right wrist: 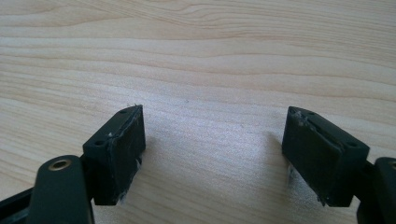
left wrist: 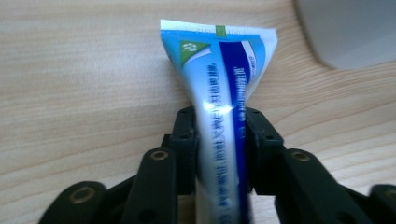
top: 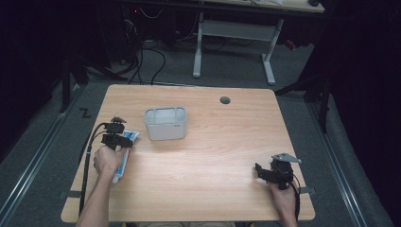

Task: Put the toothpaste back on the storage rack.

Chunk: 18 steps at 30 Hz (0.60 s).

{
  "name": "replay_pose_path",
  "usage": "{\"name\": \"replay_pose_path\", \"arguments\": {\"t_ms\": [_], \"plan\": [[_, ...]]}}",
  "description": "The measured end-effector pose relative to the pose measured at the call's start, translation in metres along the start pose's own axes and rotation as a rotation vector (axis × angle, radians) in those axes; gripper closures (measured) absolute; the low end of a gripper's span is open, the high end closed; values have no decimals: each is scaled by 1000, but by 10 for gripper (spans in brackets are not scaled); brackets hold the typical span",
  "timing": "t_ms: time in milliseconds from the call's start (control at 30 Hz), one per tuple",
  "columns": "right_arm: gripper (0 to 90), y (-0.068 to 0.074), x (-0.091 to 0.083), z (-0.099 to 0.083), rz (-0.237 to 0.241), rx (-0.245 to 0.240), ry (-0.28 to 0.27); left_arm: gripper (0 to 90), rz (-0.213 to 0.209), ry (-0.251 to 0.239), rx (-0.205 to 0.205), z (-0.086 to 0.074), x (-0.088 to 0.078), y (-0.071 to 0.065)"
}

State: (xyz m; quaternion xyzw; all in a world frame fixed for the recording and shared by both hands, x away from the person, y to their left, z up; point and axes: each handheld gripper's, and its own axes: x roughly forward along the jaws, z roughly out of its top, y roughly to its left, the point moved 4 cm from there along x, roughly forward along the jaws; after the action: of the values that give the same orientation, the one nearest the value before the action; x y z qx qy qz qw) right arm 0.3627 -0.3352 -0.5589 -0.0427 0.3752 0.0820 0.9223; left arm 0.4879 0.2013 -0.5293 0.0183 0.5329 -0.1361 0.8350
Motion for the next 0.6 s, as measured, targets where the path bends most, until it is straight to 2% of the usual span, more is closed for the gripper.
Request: {"name": "replay_pose_path", "arguments": {"t_ms": [133,300,433,600], "plan": [[213,0,0,0,0,0,0,706,2,16,33,-2,-1,1],[213,0,0,0,0,0,0,720,-14,8,51,-2,-4,-1],[213,0,0,0,0,0,0,723,-18,-17,48,-2,-12,1],[213,0,0,0,1,-3,-1,727,-37,-77,37,-3,-31,6]]}}
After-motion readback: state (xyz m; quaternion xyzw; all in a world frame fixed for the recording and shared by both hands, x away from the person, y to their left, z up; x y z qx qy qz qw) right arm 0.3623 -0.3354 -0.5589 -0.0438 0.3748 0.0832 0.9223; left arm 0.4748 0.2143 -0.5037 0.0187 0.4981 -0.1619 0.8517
